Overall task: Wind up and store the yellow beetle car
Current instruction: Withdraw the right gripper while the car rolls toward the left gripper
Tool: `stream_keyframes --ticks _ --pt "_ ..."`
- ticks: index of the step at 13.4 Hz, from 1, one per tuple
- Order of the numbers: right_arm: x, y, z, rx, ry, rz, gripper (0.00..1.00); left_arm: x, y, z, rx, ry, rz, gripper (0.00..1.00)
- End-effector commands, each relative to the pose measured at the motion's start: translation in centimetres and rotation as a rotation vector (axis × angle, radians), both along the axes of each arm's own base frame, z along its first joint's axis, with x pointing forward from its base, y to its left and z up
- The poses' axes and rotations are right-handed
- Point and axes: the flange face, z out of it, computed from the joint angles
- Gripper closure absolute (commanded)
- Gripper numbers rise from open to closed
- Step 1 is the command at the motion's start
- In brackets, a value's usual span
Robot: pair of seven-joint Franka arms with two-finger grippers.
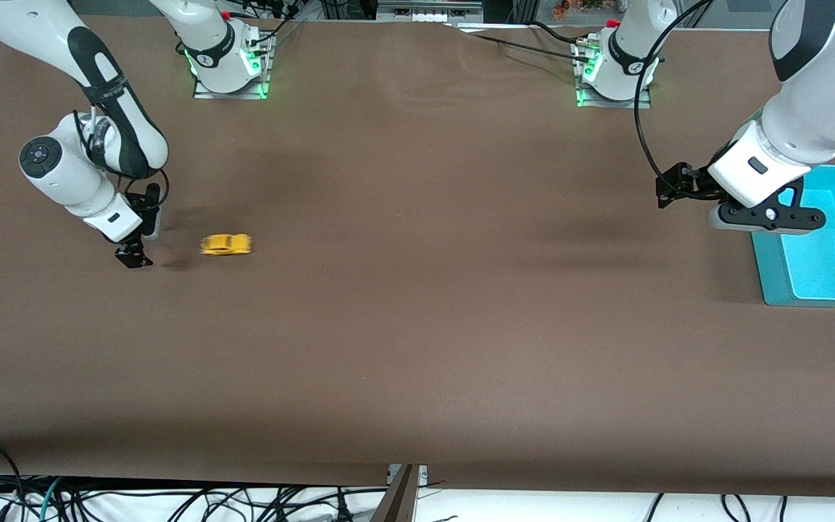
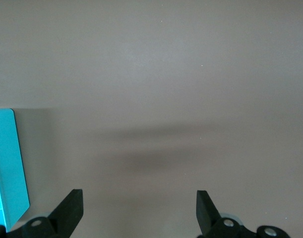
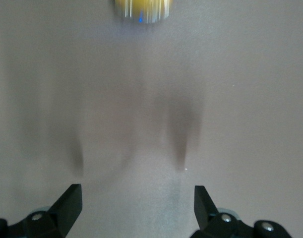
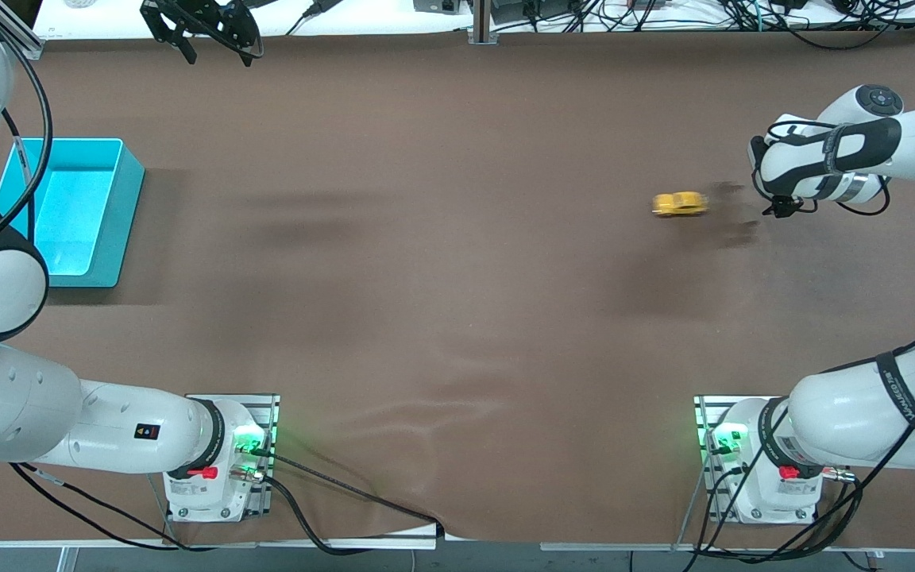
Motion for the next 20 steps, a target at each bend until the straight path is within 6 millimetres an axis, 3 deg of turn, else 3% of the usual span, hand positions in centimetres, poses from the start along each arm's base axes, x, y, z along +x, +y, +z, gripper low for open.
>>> stream_keyframes --ticks 1,5,9,12,16,20 --pt "1.2 0.0 1.9 0.023 0.024 -0.041 0.00 0.2 0.2 0.6 0.009 0.001 -0.009 0.00" --pt "3.4 2.2 5.5 0.056 0.047 -0.201 0.00 0.2 0.2 0.6 0.009 0.004 -0.013 0.00" --pt "7.2 4.8 10.5 0.078 0.125 -0.394 0.00 -0.1 0.4 0.2 0.016 0.037 -0.014 0.00" --pt "9.8 8.0 14.9 0.099 0.116 -0.574 0.00 -0.3 0.4 -0.1 0.018 0.051 -0.019 0.00" --pt "10.8 14.0 20.4 0.087 0.196 -0.945 0.00 -0.3 2.1 -1.3 0.022 0.077 -0.126 0.00" --pt "11.0 17.1 25.2 0.062 0.222 -1.238 0.00 -0.5 3.2 -3.2 0.096 0.111 -0.261 0.00"
